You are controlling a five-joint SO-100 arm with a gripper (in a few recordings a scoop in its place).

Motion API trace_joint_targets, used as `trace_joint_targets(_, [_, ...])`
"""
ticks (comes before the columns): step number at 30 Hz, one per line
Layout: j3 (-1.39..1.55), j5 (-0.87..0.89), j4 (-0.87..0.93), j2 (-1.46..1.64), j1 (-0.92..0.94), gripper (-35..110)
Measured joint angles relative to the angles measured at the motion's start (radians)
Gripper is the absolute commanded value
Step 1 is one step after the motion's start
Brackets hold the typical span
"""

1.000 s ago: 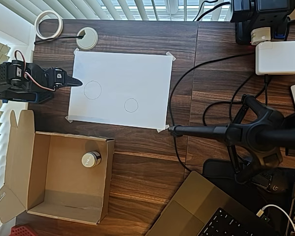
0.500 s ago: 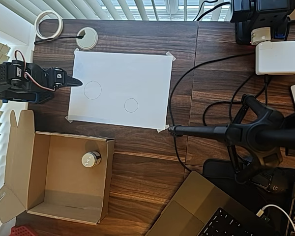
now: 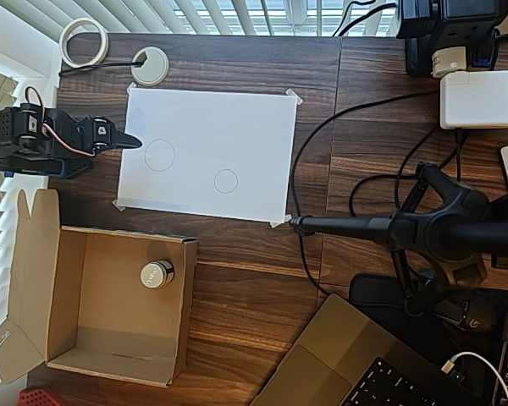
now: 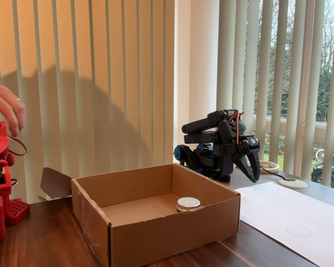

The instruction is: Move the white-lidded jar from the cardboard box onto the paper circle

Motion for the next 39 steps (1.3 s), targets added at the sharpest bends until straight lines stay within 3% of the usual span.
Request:
trace_joint_targets(9, [0.0, 0.0, 0.0, 0.0, 0.0, 2])
trace_joint_targets(14, [0.0, 0.0, 0.0, 0.0, 0.0, 35])
trace_joint_targets(16, [0.0, 0.0, 0.0, 0.0, 0.0, 41])
trace_joint_targets(29, [-0.037, -0.138, -0.091, -0.018, 0.049, 44])
trace_joint_targets(39, [-0.399, -0.313, -0.163, -0.425, 0.167, 46])
